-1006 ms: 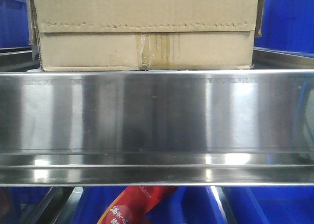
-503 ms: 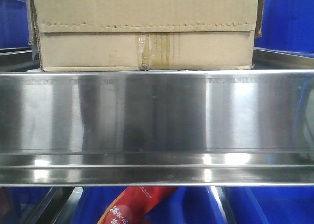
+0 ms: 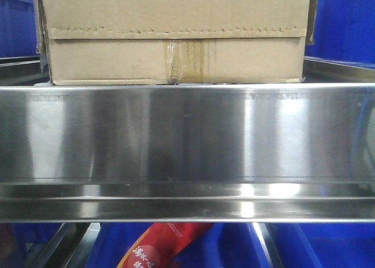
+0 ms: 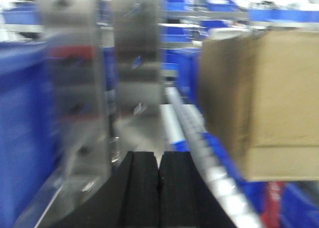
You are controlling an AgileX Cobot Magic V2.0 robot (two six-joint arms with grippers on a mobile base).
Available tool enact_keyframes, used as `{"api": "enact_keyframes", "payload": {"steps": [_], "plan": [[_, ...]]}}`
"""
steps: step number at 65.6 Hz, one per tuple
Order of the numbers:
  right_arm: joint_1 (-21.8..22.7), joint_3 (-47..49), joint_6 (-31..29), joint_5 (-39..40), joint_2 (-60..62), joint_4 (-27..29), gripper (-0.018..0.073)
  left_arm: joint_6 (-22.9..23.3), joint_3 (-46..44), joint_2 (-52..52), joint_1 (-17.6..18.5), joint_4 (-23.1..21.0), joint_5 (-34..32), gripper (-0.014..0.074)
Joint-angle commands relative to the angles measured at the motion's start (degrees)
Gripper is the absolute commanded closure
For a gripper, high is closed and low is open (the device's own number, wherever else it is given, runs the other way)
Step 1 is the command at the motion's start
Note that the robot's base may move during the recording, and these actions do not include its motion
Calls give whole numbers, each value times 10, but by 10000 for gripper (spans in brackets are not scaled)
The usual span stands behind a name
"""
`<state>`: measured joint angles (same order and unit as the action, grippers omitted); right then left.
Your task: Stack two boxes on right shelf middle
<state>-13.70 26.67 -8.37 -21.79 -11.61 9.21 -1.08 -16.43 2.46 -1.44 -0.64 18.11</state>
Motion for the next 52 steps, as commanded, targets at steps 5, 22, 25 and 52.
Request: {"api": "enact_keyframes", "payload": {"steps": [5, 22, 25, 52], "plan": [[3, -2, -1, 13, 3, -4, 713, -6, 76, -25, -23, -11, -49, 707], [3, -2, -1, 14, 3, -4, 713, -6, 164, -25, -3, -11, -159, 707], [3, -2, -1, 14, 3, -4, 713, -6, 164, -25, 5, -11, -144, 707], [3, -2, -1, 13, 3, -4, 713, -6, 164, -25, 25, -11, -148, 707]]}}
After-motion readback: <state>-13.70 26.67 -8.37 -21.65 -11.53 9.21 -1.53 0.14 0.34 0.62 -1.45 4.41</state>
